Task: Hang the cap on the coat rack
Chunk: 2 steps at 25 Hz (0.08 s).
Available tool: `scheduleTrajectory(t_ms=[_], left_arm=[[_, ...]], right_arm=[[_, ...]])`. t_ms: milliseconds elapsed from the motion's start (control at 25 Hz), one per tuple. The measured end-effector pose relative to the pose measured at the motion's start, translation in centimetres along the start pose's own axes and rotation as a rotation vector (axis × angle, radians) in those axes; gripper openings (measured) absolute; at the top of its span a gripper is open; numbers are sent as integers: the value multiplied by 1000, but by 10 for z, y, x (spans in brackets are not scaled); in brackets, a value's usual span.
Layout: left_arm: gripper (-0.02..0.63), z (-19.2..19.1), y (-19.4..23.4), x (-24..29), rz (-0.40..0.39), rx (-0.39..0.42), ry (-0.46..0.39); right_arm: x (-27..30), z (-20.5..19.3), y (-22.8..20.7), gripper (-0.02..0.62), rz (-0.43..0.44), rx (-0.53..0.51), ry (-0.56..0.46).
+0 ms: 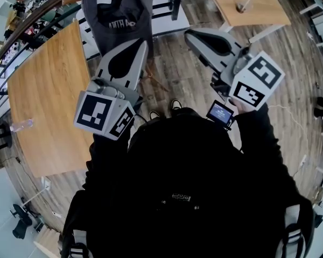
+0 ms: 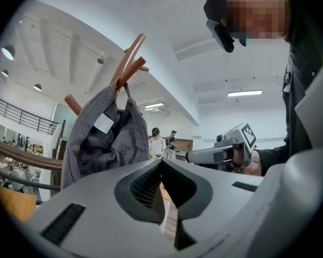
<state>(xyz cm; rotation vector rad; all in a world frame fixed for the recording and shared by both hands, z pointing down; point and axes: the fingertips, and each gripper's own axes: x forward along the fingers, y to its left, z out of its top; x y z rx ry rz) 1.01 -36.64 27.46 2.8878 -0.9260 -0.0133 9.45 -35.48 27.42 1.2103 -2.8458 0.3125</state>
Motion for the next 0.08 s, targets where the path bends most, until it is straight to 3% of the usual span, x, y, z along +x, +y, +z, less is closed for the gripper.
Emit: scheduleTrajectory(t_ms=[80], left_arm=[[6,-1,0,-1,1,-1,1]], right_arm=[[0,0,0,3,1,-1,0]])
